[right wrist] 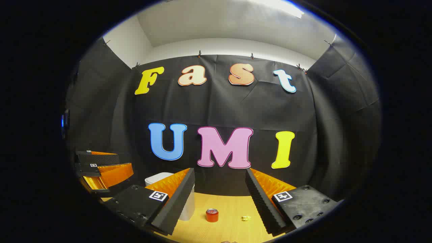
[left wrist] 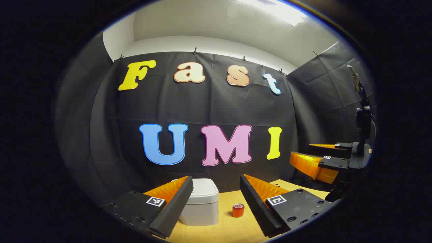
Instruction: Press the lid of the desktop garbage bin to open it, pick up the crumpled paper on the desktop and throw it into the bin, then pick up the pop can on the desktop and drop it into the bin, and finally close the garbage bin lid.
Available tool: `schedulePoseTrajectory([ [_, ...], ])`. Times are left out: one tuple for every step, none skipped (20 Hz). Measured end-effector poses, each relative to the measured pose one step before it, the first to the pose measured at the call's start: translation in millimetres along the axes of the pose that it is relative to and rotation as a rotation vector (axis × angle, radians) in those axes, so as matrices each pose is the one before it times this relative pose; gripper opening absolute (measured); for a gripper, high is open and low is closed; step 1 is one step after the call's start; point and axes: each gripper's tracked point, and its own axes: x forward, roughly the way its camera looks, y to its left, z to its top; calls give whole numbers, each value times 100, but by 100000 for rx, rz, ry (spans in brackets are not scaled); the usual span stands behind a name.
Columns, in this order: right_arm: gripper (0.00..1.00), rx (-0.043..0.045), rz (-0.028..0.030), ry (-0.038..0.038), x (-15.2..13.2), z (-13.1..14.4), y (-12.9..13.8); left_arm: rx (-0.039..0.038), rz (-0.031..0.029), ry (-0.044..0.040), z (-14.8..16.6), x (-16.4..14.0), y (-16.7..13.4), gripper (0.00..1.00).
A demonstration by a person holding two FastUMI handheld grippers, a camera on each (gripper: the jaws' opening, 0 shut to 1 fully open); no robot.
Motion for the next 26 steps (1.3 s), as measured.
schedulePoseTrajectory([
  [97,-168,205,114,60,-40,85,185,-140,8,18,116,16,94],
  [97,-298,146,-57,136,-49,15,301,-41,128,-110,21,46,94],
  [98,-203,110,-203,175,31,-22,118,122,51,-3,71,123,94],
  [97,-103,-46,-156,47,96,-25,-95,78,-138,91,164,37,94],
  [97,-23,-117,-329,29,50,-109,-18,211,-221,-77,116,93,94],
  [97,202,238,-107,44,-28,42,77,331,-12,-18,-10,14,94],
  [98,132,-127,295,71,-108,-59,-39,378,82,-56,-53,58,94],
  [97,183,-136,372,-65,-166,-51,-282,324,207,23,35,132,94],
  [98,201,-91,309,-1,-129,-38,-328,242,213,-252,-3,-48,94],
  [97,65,-111,153,56,-80,4,-221,162,291,1,-84,61,94],
  [97,-62,-241,-123,-55,44,-105,-32,68,199,-76,-49,47,94],
  [97,86,-289,-163,-79,66,-100,14,-47,55,57,2,39,94],
  [97,180,-263,-121,-21,26,3,65,-14,20,-20,-63,87,94],
  [98,90,-185,42,52,-4,19,188,83,-16,57,99,94,94],
  [97,-59,-163,76,74,-83,-17,113,-47,58,-131,33,-21,94],
  [97,-172,-141,0,-41,1,-52,6,-253,-38,51,62,-64,94],
  [97,-138,-166,5,-103,48,-34,-52,-378,-93,-73,-93,-98,94],
  [97,0,-104,-77,-39,71,-26,-173,-210,-75,112,85,-23,94],
  [97,-95,-259,-58,-64,-10,-58,-369,-184,8,-83,-43,17,94],
  [97,-196,-404,10,-134,-37,-142,-454,-262,161,-70,67,-160,94],
  [98,-135,-270,233,-76,-70,-120,-491,-296,236,-130,-22,-95,94],
  [97,-29,-360,96,5,58,-96,-468,-221,190,-34,122,-8,94],
  [97,-22,-386,22,7,33,-101,-480,-164,266,-159,76,-51,94],
  [98,-48,-390,117,-1,13,-163,-474,-124,154,60,119,-26,94],
  [97,-132,-273,126,-171,-88,-117,-335,-20,-39,-101,31,21,94],
  [97,-279,-301,222,-114,-22,-76,-207,76,44,78,170,56,94],
])
